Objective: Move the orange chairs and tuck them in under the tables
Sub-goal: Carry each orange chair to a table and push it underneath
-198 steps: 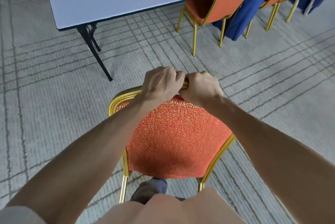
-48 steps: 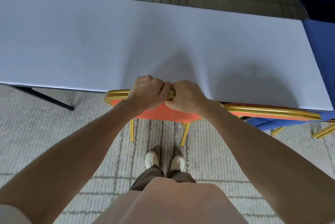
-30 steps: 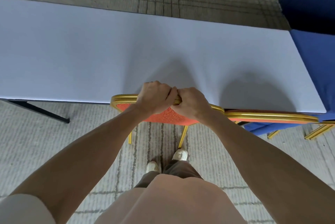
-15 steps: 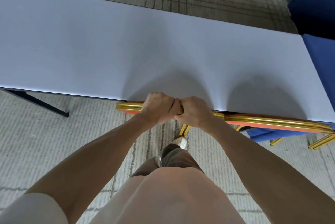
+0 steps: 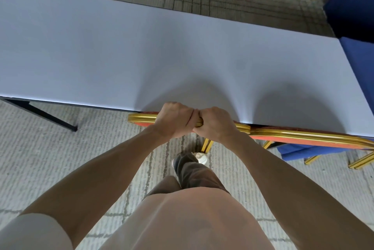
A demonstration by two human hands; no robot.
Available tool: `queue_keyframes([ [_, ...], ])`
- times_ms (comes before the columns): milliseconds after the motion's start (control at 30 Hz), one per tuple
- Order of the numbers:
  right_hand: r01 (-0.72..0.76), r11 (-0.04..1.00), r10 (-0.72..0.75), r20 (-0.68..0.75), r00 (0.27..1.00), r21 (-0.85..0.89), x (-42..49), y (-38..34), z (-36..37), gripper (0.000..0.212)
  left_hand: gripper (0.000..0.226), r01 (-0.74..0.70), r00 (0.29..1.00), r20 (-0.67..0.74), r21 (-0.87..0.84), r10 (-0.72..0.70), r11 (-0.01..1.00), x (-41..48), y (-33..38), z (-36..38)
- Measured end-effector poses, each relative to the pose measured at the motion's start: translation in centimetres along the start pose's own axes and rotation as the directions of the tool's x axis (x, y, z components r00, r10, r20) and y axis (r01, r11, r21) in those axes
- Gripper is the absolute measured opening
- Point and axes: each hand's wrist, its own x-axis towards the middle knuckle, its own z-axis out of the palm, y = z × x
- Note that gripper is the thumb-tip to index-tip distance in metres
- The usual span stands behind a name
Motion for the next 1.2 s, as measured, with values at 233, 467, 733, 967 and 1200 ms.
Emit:
queue_keyframes([
  [233,0.014,0.992,-0.03,0.129,0.991,0.129,-0.7,0.7,-1.0,0.013,0.048,0.036,0.999,0.03,-0.04,-0.035,0.999,-0.2,0.2,-0.3],
  [467,-0.099,0.94,0.027,0.218,0.976,0.325,-1.8,1.3,-3.0,0.031,0.047,0.135,0.985,0.115,-0.058,-0.128,0.989,-0.2,0.3,-1.0],
  [733,0.037,0.973,-0.087,0.216,0.973,0.227,-0.7,-0.1,-5.1,0.013,0.033,0.363,0.928,0.184,-0.258,-0.323,0.896,-1.7,0.1,-4.9],
  [967,0.24,0.935,-0.29,0.176,0.941,0.261,0.4,-5.0,-7.3,0.022,0.029,0.612,0.786,0.178,-0.358,-0.592,0.705,-7.5,-0.7,-9.2],
  [1200,0.516,0.808,-0.573,0.176,0.801,0.284,1.3,-18.5,-7.4,0.049,0.034,0.806,0.51,0.09,-0.398,-0.855,0.438,-21.1,-4.0,-14.5],
])
